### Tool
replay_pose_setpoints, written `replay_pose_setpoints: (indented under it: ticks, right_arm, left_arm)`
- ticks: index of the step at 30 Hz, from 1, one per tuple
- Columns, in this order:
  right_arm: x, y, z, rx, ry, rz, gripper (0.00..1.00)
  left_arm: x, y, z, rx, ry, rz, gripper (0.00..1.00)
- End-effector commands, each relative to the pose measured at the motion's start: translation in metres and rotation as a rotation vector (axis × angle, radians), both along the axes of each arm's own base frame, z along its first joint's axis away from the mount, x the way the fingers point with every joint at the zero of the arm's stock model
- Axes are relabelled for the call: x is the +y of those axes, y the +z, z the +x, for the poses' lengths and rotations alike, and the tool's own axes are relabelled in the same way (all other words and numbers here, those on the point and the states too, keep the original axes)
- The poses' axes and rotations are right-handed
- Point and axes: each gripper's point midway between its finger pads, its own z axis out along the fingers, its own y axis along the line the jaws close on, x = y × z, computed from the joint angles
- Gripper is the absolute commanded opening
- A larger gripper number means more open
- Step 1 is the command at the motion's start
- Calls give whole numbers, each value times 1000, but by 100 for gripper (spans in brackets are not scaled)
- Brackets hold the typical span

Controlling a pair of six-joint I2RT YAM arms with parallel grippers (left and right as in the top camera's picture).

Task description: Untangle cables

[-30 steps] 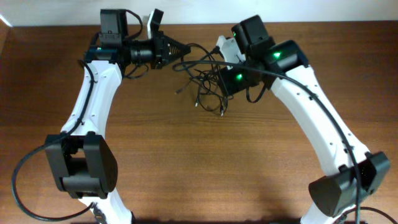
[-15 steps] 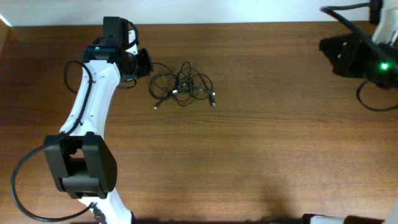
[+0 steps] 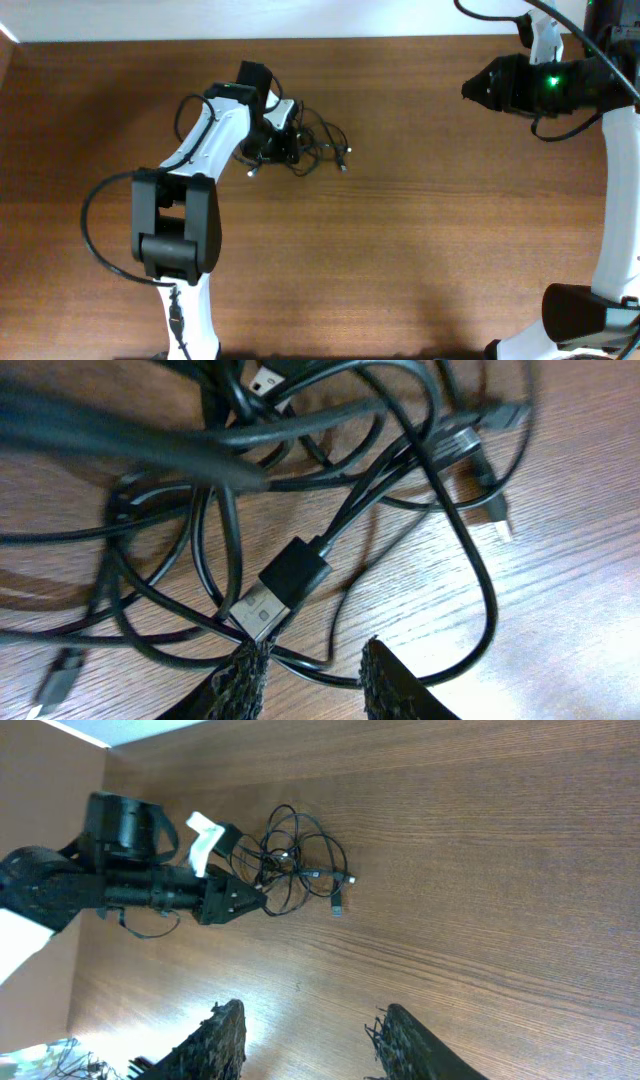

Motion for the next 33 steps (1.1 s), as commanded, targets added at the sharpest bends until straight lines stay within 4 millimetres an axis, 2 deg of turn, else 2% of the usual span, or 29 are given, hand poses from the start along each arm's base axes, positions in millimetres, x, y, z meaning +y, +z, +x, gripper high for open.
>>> replay_pose_setpoints:
  ticks: [1, 5, 8, 11, 12, 15, 17, 18, 20, 21, 23, 24, 26, 27, 28, 31, 33]
  right_arm:
    - [-2, -2, 0, -4, 2, -28, 46]
    - [-3, -4, -1, 3, -3, -36, 47]
    - [-3, -4, -1, 3, -3, -36, 47]
    - [-3, -4, 0, 3, -3, -36, 50]
    - [-4, -4, 0, 4, -6, -42, 50]
    - [-7, -6, 0, 5, -15, -59, 51]
    - [-7, -6, -1, 9, -15, -59, 51]
    - [-7, -6, -1, 10, -15, -59, 51]
    - [-7, -6, -1, 10, -15, -59, 51]
    - [-7, -6, -1, 10, -15, -59, 51]
    - [-7, -6, -1, 10, -15, -59, 51]
    - [-7, -6, -1, 10, -15, -59, 52]
    - [-7, -6, -1, 9, -15, -58, 52]
    - [-7, -6, -1, 10, -15, -59, 52]
    - [-7, -7, 0, 10, -15, -59, 52]
    - [-6, -11, 3, 21, -11, -58, 52]
    - [14, -24, 7, 51, 41, -56, 51]
  left_arm:
    - [14, -34, -4, 54, 93, 162, 33]
    - [16, -41, 7, 26, 133, 182, 30]
    - [6, -73, -8, 108, 112, 206, 28]
    - [-2, -75, -15, 120, 91, 212, 18]
    - [3, -75, -31, 185, 85, 236, 18]
    - [2, -78, -32, 194, 103, 246, 33]
    - [-3, -89, -40, 237, 149, 261, 33]
    - [-9, -94, -46, 253, 131, 271, 27]
    - [-18, -95, -43, 232, 122, 265, 2]
    - [-19, -90, -39, 223, 125, 260, 0]
    - [-26, -55, -18, 188, 126, 246, 0]
    - [-30, -28, -6, 155, 105, 234, 0]
    - [-39, 31, 17, 55, 50, 201, 0]
    - [-43, 70, 28, -24, 17, 176, 0]
    - [-55, 114, 34, -113, -56, 94, 0]
    - [-82, 202, 33, -284, -128, -122, 0]
    - [-100, 250, 25, -368, -175, -290, 0]
